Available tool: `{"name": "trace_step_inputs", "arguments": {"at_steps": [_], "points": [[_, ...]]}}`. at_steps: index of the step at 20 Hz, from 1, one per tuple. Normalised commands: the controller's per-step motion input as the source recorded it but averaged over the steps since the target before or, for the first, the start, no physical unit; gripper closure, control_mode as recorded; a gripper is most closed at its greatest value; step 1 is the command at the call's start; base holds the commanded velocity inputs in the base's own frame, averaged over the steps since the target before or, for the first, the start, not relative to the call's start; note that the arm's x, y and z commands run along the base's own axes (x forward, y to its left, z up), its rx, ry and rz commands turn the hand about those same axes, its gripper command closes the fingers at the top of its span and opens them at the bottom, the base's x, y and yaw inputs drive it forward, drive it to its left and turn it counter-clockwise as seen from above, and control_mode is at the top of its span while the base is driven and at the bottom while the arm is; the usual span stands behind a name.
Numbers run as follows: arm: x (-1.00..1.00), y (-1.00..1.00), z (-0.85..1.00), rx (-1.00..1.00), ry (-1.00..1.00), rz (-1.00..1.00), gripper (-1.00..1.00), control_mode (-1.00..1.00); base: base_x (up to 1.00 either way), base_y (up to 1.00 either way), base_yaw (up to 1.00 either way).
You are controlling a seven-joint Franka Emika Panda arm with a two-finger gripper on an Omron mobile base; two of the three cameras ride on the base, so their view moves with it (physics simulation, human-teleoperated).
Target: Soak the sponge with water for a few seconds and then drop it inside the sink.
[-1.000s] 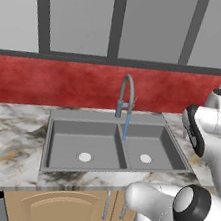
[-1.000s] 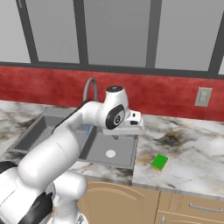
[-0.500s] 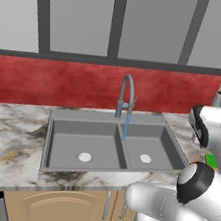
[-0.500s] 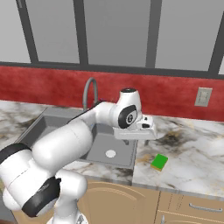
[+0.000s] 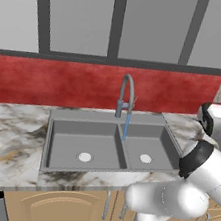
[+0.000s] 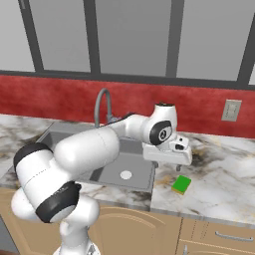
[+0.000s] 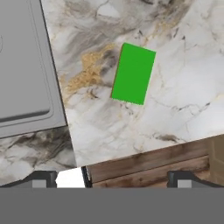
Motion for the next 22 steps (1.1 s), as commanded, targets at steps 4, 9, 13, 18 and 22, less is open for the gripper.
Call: {"name": "trace_step_inputs", "arguments": {"at_steps": [4, 9, 13, 18, 22], "points": [[0.00, -0.28, -0.10, 0.12, 0.00, -0.12, -1.00, -1.00, 0.00, 0.00, 0.00], [0.00, -0.17, -0.16, 0.09, 0.00, -0.12, -1.00, -1.00, 0.00, 0.00, 0.00], [0.00, -0.05, -0.20, 0.02, -0.01, -0.10, -1.00, -1.00, 0.00, 0.00, 0.00], [0.00, 0.00, -0.18, 0.00, 0.00, -0.06, -1.00, -1.00, 0.00, 0.00, 0.00], [0.05, 0.00, -0.24, 0.00, -0.04, -0.06, -1.00, -1.00, 0.00, 0.00, 0.00]]}}
